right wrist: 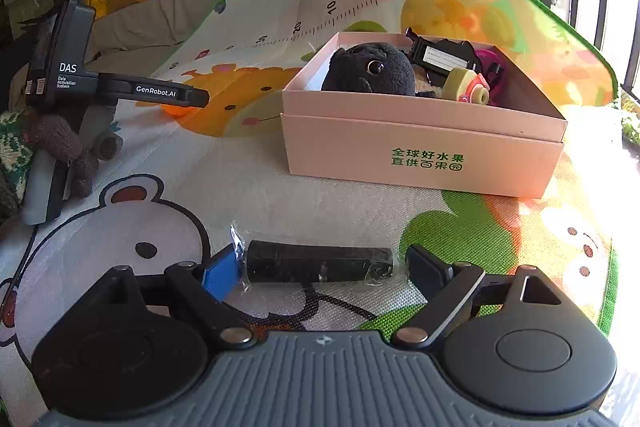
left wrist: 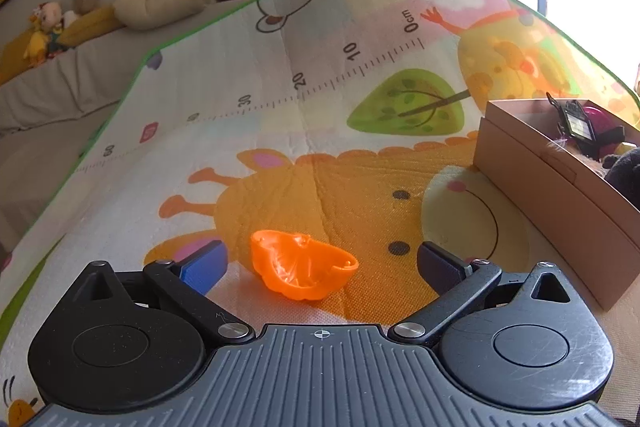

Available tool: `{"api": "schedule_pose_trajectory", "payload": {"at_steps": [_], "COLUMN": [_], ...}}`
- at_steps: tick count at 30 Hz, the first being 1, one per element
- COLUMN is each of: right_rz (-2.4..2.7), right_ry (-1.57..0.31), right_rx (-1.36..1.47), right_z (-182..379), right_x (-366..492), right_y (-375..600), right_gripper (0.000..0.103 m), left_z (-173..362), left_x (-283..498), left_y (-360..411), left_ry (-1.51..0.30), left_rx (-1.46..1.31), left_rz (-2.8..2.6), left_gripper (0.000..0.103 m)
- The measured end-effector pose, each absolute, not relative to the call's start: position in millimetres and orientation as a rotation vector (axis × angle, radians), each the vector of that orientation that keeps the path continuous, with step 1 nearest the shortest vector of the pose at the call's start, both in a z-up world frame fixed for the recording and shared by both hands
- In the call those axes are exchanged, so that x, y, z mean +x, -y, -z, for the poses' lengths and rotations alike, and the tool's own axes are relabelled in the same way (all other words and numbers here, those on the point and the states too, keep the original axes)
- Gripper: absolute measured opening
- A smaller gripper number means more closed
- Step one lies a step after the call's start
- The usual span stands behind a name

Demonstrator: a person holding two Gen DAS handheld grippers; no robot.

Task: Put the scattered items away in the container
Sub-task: 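Grasp the orange pumpkin cup with the left gripper while the right gripper lifts the cylinder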

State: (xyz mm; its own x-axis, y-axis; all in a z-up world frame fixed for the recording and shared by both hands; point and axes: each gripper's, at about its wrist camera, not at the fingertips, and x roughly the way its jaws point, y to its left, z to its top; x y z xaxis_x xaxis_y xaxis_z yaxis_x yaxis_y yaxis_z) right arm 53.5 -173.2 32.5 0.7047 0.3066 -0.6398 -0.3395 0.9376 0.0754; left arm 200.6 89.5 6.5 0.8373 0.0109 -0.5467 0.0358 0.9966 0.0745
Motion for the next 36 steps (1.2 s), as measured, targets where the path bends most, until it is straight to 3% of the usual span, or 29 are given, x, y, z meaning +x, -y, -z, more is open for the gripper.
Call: {"api": "schedule_pose_trajectory", "payload": {"at_steps": [4,5,6,12,15,17,26,36], "right_rz": [-0.37,-0.374,-0.38,-0.386,-0.39,-0.389,-0.349,-0.319], "right_ry": [-0.716,-0.718,-0.721,-0.724,-0.722,-0.718,-0.683,-0.649], "right_rx": [-0.039,-0.038,-0.038,-0.043,-0.047,-0.06,-0.122,-0.158], "right_z": [-31,-31,-31,-31,-31,-32,-49,-64], "right_x": [57,57,57,57,56,54,25,-5], "right_y": [173,173,173,172,172,173,215,254], "right_gripper": [0.091,0.093,0.094,0.095,0.094,0.088,0.086,0.086], "left_z": [-2,-1,-1,-4,-11,-17,-29,-50], "left_x": [205,206,208,194,167,145,61,56], "left_y": [-86,-86,-85,-78,-62,-47,25,78], "left_ry": [-0.581,-0.587,-0.595,-0.619,-0.626,-0.628,-0.639,-0.564], "left_rx": [0.121,0.125,0.129,0.12,0.126,0.129,0.054,0.156], "left_rz": [0.026,0.023,0.017,0.035,0.098,0.146,0.386,0.509], "left_gripper": [0.099,0.084,0.063,0.06,0.06,0.06,0.061,0.061]}}
